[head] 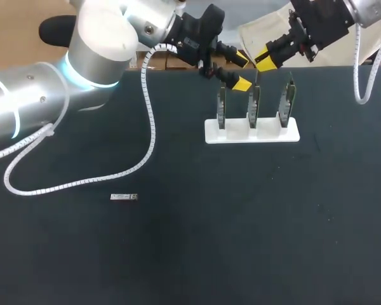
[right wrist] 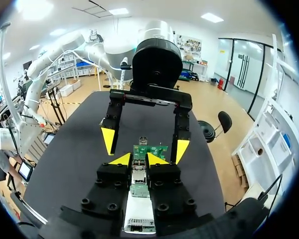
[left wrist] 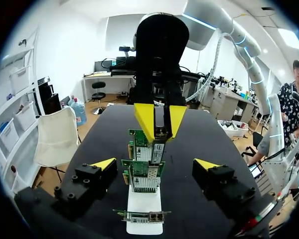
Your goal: Pick up the optical module with the left hand, and insert it into the network port with the right hand.
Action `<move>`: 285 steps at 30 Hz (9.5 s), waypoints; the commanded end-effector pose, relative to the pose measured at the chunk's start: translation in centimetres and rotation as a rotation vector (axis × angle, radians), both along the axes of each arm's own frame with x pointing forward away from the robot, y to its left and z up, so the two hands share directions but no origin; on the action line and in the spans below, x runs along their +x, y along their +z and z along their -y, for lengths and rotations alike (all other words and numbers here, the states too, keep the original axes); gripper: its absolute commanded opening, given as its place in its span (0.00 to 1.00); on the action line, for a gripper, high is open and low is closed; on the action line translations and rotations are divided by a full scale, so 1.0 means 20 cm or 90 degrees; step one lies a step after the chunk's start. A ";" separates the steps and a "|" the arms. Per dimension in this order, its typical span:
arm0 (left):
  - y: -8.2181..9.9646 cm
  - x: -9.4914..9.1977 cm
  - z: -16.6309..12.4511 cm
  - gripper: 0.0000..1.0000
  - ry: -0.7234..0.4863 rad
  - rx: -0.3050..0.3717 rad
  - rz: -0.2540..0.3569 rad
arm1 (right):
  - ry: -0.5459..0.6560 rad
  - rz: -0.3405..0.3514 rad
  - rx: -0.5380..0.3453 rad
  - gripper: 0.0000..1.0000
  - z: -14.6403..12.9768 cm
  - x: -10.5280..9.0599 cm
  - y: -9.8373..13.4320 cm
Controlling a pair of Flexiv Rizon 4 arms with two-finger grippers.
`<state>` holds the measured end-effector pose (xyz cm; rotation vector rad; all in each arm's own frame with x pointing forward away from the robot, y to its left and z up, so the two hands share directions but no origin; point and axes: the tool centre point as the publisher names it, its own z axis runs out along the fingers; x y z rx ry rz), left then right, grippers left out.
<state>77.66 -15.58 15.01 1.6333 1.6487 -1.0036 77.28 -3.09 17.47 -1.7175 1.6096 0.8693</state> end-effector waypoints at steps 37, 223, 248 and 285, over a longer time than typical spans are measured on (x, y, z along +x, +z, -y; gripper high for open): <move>0.00 0.01 0.00 1.00 -0.002 0.002 -0.001 | -0.033 0.020 0.000 0.00 0.00 -0.01 0.00; 0.00 0.01 0.00 1.00 -0.002 0.002 -0.001 | -0.048 -0.076 0.073 0.00 0.15 0.03 0.04; 0.00 0.01 0.00 1.00 -0.002 0.002 -0.001 | -0.031 -0.067 0.066 0.00 0.02 0.01 0.04; 0.00 0.01 0.00 1.00 -0.002 0.002 -0.001 | -0.035 -0.080 0.055 0.00 -0.01 0.03 -0.05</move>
